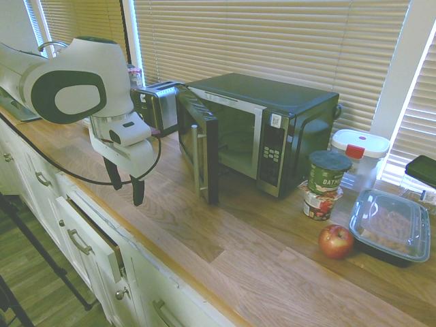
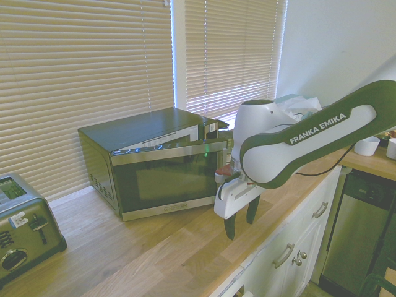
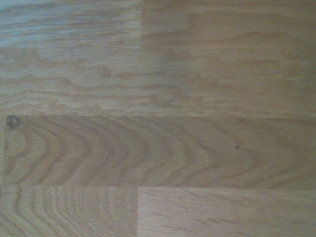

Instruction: Close the microwave

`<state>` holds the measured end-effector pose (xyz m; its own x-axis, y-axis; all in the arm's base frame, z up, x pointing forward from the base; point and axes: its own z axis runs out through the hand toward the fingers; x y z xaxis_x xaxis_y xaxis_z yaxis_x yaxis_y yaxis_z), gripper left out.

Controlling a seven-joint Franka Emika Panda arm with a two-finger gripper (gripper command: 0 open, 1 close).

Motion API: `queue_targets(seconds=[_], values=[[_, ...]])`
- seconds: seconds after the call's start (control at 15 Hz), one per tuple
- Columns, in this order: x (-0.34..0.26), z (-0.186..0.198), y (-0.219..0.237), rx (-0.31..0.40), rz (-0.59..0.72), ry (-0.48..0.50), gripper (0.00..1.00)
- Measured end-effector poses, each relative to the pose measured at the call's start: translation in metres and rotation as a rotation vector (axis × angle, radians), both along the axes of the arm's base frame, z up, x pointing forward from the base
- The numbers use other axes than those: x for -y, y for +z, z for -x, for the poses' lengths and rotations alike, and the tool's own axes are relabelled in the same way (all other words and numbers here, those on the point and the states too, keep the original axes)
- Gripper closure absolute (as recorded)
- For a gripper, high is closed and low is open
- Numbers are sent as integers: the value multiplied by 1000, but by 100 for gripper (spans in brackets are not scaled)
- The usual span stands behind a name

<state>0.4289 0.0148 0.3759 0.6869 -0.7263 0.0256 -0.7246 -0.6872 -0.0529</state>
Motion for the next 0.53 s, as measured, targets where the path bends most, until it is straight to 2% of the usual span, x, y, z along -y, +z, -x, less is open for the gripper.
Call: queue_targets(seconds=[0.2, 0.53], values=[[0, -3, 4, 12, 6, 4, 0], [-4, -42, 57, 132, 33, -7, 0]])
